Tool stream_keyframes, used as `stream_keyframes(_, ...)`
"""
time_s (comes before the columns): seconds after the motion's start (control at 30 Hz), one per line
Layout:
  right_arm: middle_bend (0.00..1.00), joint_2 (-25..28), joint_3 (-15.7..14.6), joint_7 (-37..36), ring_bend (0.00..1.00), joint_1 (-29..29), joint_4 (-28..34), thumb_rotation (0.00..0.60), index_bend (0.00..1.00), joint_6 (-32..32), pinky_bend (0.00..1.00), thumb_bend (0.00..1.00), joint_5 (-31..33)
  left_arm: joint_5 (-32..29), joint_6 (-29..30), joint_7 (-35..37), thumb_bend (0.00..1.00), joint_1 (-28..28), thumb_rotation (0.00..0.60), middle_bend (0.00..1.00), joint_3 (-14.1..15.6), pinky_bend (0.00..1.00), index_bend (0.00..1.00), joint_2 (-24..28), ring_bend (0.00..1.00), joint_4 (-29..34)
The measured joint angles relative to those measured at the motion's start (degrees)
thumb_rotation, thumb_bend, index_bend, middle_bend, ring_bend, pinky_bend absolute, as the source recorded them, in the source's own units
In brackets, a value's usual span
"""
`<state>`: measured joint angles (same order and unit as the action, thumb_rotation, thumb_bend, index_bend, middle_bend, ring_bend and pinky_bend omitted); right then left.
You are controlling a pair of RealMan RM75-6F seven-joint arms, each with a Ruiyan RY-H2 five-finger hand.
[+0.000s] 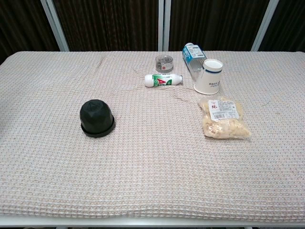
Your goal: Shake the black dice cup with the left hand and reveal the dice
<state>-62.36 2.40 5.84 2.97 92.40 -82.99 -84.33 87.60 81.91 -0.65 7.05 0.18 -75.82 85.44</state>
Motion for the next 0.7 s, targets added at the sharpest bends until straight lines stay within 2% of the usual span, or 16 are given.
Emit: stream_keyframes(0.7,0.00,0.1,0.5,-0.7,0.00,0.0,0.0,0.600,0.00,-0.5,0.00,0.19,0.1,1.0,0.4,0.4,0.02,0.8,0.600,0.18,-0.6,0.20,0.21,-0.5,0.11,0.4)
